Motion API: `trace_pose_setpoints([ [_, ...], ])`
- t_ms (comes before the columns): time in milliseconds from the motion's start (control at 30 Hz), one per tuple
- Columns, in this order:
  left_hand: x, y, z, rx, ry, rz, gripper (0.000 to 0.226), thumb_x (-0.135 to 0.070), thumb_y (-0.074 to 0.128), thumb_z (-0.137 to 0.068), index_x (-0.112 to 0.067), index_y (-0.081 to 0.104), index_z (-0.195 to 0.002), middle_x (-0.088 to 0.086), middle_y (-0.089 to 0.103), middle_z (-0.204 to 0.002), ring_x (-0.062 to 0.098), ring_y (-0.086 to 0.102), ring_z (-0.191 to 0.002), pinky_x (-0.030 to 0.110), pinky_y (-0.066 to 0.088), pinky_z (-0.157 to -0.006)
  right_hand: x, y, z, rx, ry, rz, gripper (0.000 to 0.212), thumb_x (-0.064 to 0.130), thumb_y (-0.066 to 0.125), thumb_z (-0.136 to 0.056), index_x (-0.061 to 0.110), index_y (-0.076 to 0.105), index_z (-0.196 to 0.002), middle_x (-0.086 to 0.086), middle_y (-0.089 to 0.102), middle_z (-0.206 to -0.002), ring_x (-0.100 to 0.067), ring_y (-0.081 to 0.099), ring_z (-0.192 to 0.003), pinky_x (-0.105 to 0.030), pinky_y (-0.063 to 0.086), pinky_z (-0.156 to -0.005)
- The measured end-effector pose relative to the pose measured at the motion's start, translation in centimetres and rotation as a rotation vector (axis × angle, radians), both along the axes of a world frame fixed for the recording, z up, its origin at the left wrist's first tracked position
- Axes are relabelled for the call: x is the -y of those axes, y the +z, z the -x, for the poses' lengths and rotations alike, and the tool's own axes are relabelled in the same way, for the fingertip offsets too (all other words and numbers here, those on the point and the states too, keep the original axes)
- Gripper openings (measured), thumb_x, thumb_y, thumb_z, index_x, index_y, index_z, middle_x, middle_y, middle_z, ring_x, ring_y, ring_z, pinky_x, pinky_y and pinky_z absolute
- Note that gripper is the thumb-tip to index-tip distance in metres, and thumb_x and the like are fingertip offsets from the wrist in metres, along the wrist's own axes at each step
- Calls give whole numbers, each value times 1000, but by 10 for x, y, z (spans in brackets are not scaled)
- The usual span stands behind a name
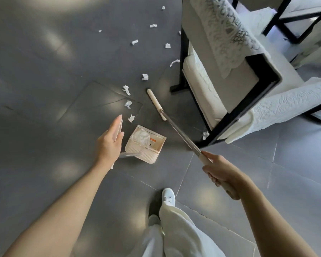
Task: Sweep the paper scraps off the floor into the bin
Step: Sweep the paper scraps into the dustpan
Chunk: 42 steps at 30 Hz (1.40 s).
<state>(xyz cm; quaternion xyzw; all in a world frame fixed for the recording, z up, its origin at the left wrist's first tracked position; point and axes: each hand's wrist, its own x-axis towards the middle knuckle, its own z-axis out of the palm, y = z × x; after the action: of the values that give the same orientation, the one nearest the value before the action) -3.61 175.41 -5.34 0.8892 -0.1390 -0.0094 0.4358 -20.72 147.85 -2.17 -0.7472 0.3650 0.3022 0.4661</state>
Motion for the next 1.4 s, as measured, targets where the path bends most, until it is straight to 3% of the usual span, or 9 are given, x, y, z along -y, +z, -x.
trace_pose_setpoints([
  [167,-3,-4,-34,16,-51,-82,57,-1,59,-89,-26,48,-139,-18,51,-127,4,57,-112,14,38,-97,-11,-24,-21,-46,-30,165,66,5,41,-82,35,40,-141,-12,58,-88,-23,56,-56,-23,46,-41],
  [333,10,-7,-65,83,-176,-92,54,8,62,-84,-9,52,-135,-8,56,-122,4,57,-101,-2,31,-89,-24,-38,-27,-83,-120,249,59,1,36,-85,25,41,-138,-10,52,-87,-27,59,-68,-25,44,-39],
  [500,17,-8,-113,122,-398,-141,57,10,66,-80,-5,52,-133,15,70,-106,22,64,-76,7,35,-82,-57,-53,-42,-153,-247,297,55,1,35,-85,20,40,-136,-11,51,-86,-28,59,-70,-29,48,-42],
  [633,22,-8,-145,20,-591,-182,59,-2,63,-88,-21,45,-141,12,68,-111,24,65,-99,20,42,-92,-79,-62,-68,-178,-326,307,47,3,39,-85,13,44,-131,-11,54,-89,-28,58,-73,-29,49,-54],
  [733,15,-13,-163,-22,-695,-198,60,-5,61,-89,-33,44,-140,10,68,-107,25,65,-97,36,51,-91,-94,-68,-87,-129,-470,163,35,3,42,-84,5,49,-118,-9,58,-67,-21,55,-49,-25,44,-47],
  [867,-1,-16,-177,-88,-718,-161,66,-4,60,-90,-36,35,-142,-8,63,-114,11,62,-104,27,46,-98,-126,-68,-88,-95,-581,4,26,1,42,-83,16,51,-102,-4,47,-49,-13,41,-29,-20,34,-38],
  [1000,-11,-12,-188,-137,-705,-148,61,-4,60,-91,-34,41,-141,-11,61,-113,-10,52,-102,-4,31,-89,-150,-52,-83,-33,-694,-161,47,0,43,-90,24,50,-130,-4,42,-54,-12,34,-34,-18,31,-35],
  [1233,-18,-4,-183,-76,-663,-146,59,-2,63,-89,-21,43,-141,8,66,-119,6,54,-99,-9,26,-83,-151,-33,-89,-112,-444,104,71,6,48,-83,36,36,-146,-5,57,-73,-18,48,-41,-23,42,-40],
  [1400,-4,-1,-171,-65,-622,-147,60,0,61,-89,-20,42,-142,9,67,-117,19,62,-97,3,32,-84,-128,-46,-72,-81,-587,93,71,8,50,-84,34,34,-148,-7,57,-70,-18,47,-45,-25,43,-45],
])
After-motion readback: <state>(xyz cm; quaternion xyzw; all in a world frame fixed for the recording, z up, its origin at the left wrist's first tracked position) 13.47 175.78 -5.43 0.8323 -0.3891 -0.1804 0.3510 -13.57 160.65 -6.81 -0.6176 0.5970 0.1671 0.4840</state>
